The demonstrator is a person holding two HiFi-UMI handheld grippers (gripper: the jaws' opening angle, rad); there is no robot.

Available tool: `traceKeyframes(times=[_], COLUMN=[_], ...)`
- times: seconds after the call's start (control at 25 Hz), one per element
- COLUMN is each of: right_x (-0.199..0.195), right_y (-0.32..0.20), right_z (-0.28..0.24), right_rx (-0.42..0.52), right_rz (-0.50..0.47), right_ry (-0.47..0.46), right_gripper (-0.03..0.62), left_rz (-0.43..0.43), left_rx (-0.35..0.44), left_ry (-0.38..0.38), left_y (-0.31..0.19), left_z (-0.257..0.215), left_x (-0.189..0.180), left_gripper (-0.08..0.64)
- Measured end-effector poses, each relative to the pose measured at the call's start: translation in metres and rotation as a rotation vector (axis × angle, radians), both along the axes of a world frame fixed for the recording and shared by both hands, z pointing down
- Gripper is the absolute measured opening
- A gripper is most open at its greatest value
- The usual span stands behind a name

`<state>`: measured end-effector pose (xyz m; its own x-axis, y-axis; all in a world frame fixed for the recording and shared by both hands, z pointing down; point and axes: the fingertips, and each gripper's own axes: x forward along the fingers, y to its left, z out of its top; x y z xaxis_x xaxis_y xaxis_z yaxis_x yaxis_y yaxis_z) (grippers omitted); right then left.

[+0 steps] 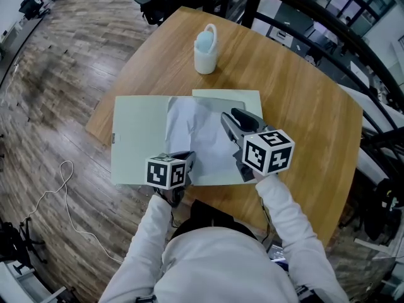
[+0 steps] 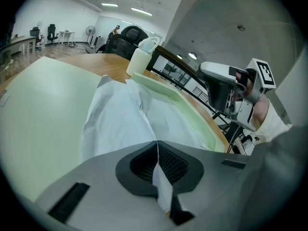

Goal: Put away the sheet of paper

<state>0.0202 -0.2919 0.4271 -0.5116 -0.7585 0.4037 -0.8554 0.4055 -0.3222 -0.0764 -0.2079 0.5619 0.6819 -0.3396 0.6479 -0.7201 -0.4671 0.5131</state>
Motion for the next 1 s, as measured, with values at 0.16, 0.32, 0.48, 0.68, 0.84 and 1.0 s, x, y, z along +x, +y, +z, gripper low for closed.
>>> traceKeyframes(times=[0.16, 0.32, 0.48, 0.68, 0.84, 1.0], right_x=[0.015, 0.03, 0.045, 0.054, 0.06, 0.064], right_y=[0.01, 0.02, 0.03, 0.037, 0.041, 0.045], right_z=[-0.006, -0.005, -0.002, -0.002, -0.002, -0.001], right_rx=[0.012, 0.006, -0.005, -0.008, -0.008, -0.013], right_rz=[0.024, 0.053, 0.075, 0.088, 0.091, 0.095], right_ry=[-0.016, -0.023, -0.025, -0.041, -0.04, -0.039], right_gripper=[0.153, 0.152, 0.15, 0.147, 0.146, 0.144], left_rz=[0.019, 0.027, 0.036, 0.063, 0.064, 0.086], left_rx=[0.003, 0.002, 0.001, 0.007, 0.009, 0.01], left_ry=[-0.009, -0.014, -0.041, -0.046, -0.064, -0.084], left_y=[0.001, 0.001, 0.002, 0.002, 0.001, 0.003], left_z=[-0.001, 0.0, 0.0, 0.0, -0.002, -0.001], left_x=[0.011, 0.018, 0.025, 0.037, 0.042, 0.046], left_gripper=[0.017, 0.017, 0.017, 0.017, 0.017, 0.017])
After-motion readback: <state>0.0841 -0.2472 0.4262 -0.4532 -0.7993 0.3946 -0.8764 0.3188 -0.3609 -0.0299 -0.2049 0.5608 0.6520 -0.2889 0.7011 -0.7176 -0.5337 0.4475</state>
